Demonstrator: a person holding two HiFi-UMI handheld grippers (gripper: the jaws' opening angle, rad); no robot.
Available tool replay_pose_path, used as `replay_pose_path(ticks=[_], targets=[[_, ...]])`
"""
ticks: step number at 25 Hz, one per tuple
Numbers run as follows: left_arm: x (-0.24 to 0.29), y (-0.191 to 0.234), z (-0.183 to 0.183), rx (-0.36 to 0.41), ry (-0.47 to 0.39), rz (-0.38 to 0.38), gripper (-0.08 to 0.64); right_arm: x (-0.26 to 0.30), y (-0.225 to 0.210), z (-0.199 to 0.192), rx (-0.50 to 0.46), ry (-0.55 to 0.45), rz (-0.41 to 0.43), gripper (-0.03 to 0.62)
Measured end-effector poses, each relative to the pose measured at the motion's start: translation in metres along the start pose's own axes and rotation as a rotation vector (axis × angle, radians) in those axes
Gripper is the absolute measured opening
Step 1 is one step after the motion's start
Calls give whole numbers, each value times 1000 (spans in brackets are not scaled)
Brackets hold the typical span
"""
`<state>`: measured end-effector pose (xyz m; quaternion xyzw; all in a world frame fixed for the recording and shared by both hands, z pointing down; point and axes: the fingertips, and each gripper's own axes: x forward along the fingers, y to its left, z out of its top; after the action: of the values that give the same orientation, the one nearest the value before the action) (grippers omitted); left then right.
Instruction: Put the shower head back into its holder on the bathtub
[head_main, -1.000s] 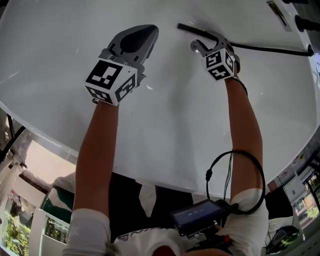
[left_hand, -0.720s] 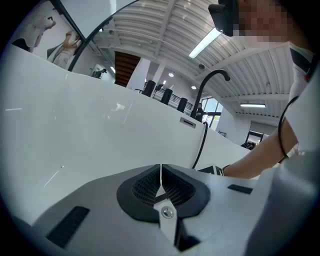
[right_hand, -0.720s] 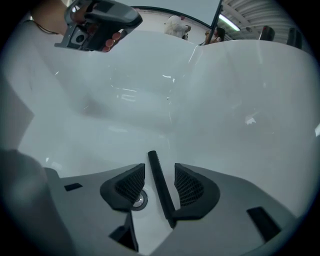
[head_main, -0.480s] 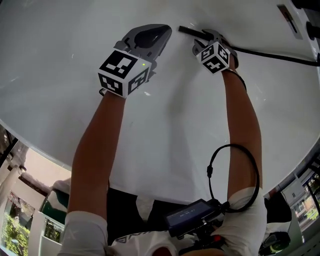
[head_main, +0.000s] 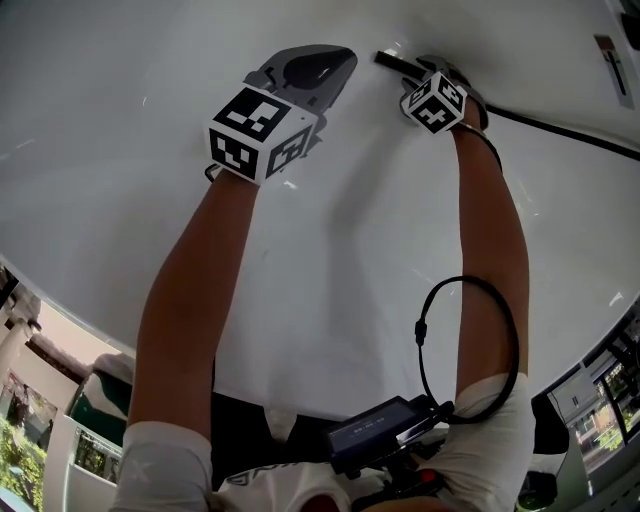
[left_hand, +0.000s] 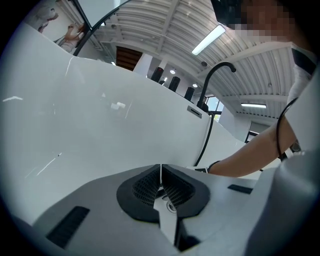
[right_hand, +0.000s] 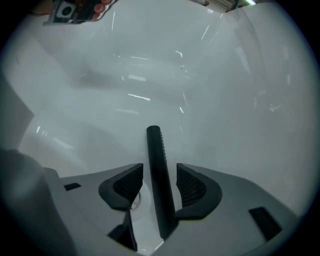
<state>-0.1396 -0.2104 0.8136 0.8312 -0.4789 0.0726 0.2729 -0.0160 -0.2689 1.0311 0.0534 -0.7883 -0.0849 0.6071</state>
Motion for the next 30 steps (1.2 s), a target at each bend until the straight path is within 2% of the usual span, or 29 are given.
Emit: replay_pose_path(ticks=[7, 14, 21, 25, 30], targets=[[13, 8, -20, -33, 10, 7, 25, 19, -10, -13, -47, 57, 25, 195], [0, 18, -19, -39, 10, 22, 25, 26, -2, -3, -55, 70, 32, 195], [0, 19, -26, -67, 9, 26, 25, 30, 9, -4, -52, 44, 57, 141], [-9, 20, -21, -71, 12, 38, 25, 19, 11, 1, -70, 43, -4, 140], [-16, 9, -18, -85, 30, 61, 25, -29, 7, 18, -56, -66, -133, 140]])
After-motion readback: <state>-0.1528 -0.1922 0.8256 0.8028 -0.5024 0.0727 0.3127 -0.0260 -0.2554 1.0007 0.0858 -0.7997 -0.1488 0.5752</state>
